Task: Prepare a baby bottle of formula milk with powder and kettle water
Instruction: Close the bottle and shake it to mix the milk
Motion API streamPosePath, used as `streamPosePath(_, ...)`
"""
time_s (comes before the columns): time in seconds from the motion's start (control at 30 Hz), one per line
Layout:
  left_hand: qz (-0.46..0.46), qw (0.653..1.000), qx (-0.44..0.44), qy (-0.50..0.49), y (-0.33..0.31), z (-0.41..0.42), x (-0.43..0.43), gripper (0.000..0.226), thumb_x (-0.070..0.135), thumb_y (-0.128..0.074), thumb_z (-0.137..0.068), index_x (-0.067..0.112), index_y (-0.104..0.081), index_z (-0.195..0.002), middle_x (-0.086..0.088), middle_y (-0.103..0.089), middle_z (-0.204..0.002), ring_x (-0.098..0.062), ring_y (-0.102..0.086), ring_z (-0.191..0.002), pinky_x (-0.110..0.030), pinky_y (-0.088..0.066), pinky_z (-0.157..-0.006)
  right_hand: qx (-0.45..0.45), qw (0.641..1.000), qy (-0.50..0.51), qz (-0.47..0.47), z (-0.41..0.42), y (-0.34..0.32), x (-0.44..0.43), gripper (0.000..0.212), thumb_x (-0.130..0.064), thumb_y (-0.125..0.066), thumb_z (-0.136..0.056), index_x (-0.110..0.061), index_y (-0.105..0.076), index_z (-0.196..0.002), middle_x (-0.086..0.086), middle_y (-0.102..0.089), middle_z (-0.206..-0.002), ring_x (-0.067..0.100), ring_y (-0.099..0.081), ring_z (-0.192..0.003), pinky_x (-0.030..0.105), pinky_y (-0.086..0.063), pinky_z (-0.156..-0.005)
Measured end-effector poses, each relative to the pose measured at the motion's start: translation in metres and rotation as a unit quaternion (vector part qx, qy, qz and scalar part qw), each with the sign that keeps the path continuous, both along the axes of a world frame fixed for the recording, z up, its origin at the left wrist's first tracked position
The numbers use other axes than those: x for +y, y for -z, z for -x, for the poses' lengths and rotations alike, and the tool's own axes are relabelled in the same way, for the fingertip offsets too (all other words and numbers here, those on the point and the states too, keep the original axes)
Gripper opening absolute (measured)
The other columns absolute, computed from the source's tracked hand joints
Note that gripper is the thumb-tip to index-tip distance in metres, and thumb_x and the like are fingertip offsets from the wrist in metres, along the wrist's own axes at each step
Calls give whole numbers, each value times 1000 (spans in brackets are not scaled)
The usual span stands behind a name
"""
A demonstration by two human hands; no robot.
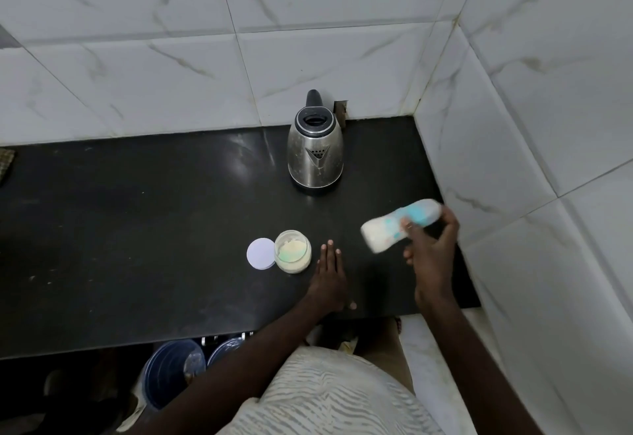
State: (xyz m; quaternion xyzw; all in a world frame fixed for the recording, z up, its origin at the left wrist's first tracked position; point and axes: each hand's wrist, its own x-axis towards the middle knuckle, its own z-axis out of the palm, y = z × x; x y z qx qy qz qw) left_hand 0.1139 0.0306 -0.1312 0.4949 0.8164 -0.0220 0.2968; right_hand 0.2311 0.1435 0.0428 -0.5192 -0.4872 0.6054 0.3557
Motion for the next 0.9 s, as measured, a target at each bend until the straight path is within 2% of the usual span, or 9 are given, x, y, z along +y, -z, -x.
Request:
streamPosePath(0.1,0,1000,11,7,-3,-1,-1,135,61,-75,-82,-13,11,-155,-37,25,-160,-51,20,-151,-52,-3,-127,23,996,83,13,3,-6,9,59,-29,-77,-92,-35,-42,-139,12,-71,-121,11,-60,-71,20,-46,-50)
streamPosePath(0.2,1,1000,-5,2,3,2,1,139,62,-77,-78,-11,12,-156,-35,27,-159,-49,24,-150,-55,-1,-128,-17,999,-50,8,2,3,-9,62,-24,-77,-92,-35,-43,-142,10,-70,-123,10,-64,-73,18,-47,-49)
streamPosePath(0.3,-1,1000,-8,7,5,1,3,141,64,-79,-74,-6,10,-159,-33,26,-162,-48,28,-150,-57,0,-127,-41,989,-139,9,-5,12,-18,72,-22,-79,-90,-37,-39,-148,4,-66,-130,15,-71,-99,16,-53,-56)
streamPosePath(0.4,6,1000,-2,1,-1,1,1,138,61,-77,-79,-12,11,-156,-36,26,-160,-50,22,-151,-51,1,-126,-14,999,-30,-2,-3,0,-2,65,-25,-79,-90,-37,-43,-143,7,-70,-124,13,-66,-82,20,-50,-52)
streamPosePath(0.5,-1,1000,5,0,-4,-1,-1,138,60,-78,-79,-13,12,-155,-37,25,-160,-50,21,-151,-51,2,-126,17,997,71,6,2,-8,11,65,-29,-78,-91,-35,-40,-143,10,-69,-125,16,-65,-81,21,-49,-52)
streamPosePath(0.6,10,1000,5,4,-1,0,1,138,62,-76,-80,-13,12,-155,-37,25,-159,-51,22,-151,-52,3,-126,-8,1000,-23,9,7,-4,-2,62,-24,-77,-92,-34,-42,-142,11,-71,-121,9,-62,-69,19,-47,-48)
streamPosePath(0.7,6,1000,-1,1,3,0,3,140,63,-77,-77,-10,11,-156,-35,26,-160,-51,22,-151,-56,0,-128,-36,988,-147,8,5,2,-15,69,-22,-79,-91,-37,-40,-146,3,-69,-124,10,-70,-84,17,-50,-53)
streamPosePath(0.8,10,1000,-1,-7,-2,0,2,136,60,-77,-80,-13,11,-156,-37,25,-160,-50,21,-151,-52,1,-126,-13,998,-64,-6,5,-4,-5,65,-26,-80,-90,-38,-43,-142,6,-71,-122,10,-66,-76,20,-49,-52)
streamPosePath(0.9,1,1000,5,-7,-7,-1,1,136,59,-77,-81,-13,11,-155,-37,26,-160,-50,22,-151,-51,3,-126,3,1000,12,0,8,-9,4,64,-29,-79,-91,-40,-42,-141,9,-70,-126,13,-67,-81,21,-50,-55)
